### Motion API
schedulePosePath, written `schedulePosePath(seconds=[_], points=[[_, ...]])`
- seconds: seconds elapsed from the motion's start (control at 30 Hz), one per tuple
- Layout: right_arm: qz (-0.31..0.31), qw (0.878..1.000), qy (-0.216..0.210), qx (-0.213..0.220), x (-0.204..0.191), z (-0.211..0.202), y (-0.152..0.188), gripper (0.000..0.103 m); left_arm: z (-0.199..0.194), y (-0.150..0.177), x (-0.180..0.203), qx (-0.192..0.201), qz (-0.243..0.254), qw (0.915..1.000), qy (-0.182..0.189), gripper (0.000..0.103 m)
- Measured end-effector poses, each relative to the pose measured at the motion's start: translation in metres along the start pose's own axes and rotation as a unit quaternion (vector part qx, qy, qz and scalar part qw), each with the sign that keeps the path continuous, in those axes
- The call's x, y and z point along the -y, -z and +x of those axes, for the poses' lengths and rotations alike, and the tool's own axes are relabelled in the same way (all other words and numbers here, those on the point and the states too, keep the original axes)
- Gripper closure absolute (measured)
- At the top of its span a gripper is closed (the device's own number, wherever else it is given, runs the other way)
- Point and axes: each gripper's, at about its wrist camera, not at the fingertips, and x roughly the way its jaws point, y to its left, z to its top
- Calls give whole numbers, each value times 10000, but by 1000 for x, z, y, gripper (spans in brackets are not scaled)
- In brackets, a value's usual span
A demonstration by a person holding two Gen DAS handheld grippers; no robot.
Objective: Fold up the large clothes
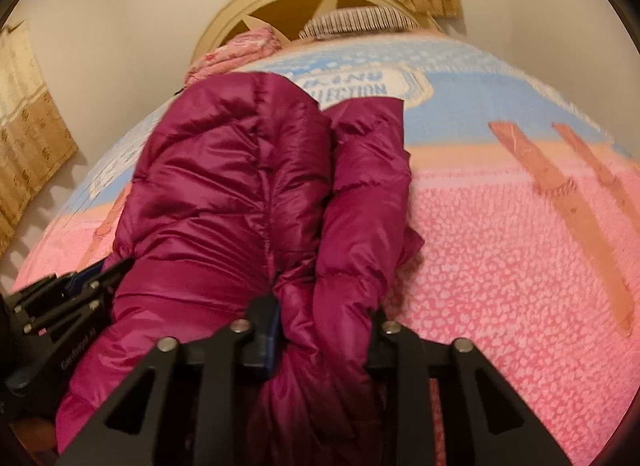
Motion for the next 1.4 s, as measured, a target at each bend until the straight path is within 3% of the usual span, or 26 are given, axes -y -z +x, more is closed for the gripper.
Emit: schedulePosePath(seconds=[0.2,0.6,1.4], points=[[-114,9995,-229,183,-15,-17,-3,78,-32,-1,-15,266,-17,9994,-198,98],[-595,9937,-855,421,-77,-34,-17,78,-92,5,-78,660,-265,9952,-677,99],[-1493,9780,-1452,111,-160,-3,-17,79,-108,46,-181,518,-954,9863,-1243,101]])
